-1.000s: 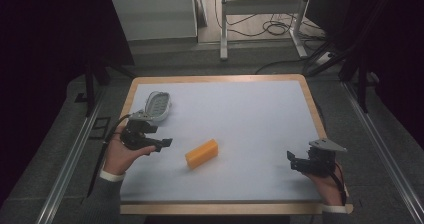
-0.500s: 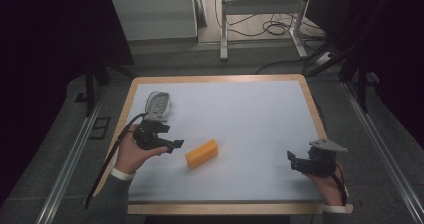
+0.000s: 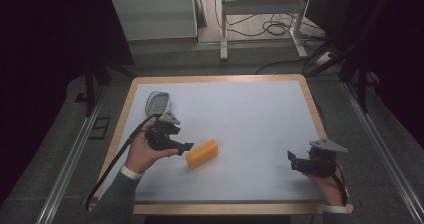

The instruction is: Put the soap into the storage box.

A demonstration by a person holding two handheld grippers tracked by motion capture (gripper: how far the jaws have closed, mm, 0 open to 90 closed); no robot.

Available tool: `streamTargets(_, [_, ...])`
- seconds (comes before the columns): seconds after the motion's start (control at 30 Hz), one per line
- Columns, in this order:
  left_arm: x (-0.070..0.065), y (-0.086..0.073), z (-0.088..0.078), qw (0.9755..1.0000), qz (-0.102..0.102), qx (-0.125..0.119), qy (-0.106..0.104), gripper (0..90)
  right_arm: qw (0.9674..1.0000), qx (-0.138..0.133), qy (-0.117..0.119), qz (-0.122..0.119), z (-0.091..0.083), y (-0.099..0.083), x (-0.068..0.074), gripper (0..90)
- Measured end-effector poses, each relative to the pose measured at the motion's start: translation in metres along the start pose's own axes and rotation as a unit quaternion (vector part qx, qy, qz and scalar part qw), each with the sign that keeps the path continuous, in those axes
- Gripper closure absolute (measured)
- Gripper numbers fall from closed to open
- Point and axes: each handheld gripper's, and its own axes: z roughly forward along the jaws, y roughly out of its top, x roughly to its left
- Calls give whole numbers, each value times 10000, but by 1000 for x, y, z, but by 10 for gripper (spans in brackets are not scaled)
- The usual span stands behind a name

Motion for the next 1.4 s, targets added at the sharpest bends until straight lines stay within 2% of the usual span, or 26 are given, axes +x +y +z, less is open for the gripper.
streamTargets(0.53, [-6, 2, 25, 9993, -2, 326, -177, 244, 10000, 37, -14, 10, 2, -1, -1, 46])
streamTargets(0.63, [-8, 4, 30, 9989, 94, 448, -107, 246, 10000, 54, -12, 1, 3, -2, 0, 46])
streamTargets(0.77, [-13, 10, 36, 9982, 178, 543, -161, 248, 10000, 51, -11, 2, 2, -2, 0, 46])
streamTargets(0.8, [-13, 11, 37, 9982, 143, 537, -214, 252, 10000, 46, -7, 1, 2, -2, -1, 46])
streamTargets(1.23, [-19, 17, 64, 9942, 282, 1015, -239, 266, 10000, 72, -18, 10, 3, -3, -2, 46])
streamTargets(1.4, [-19, 17, 73, 9930, 247, 1121, -283, 279, 9999, 96, -31, 24, 4, -4, -3, 46])
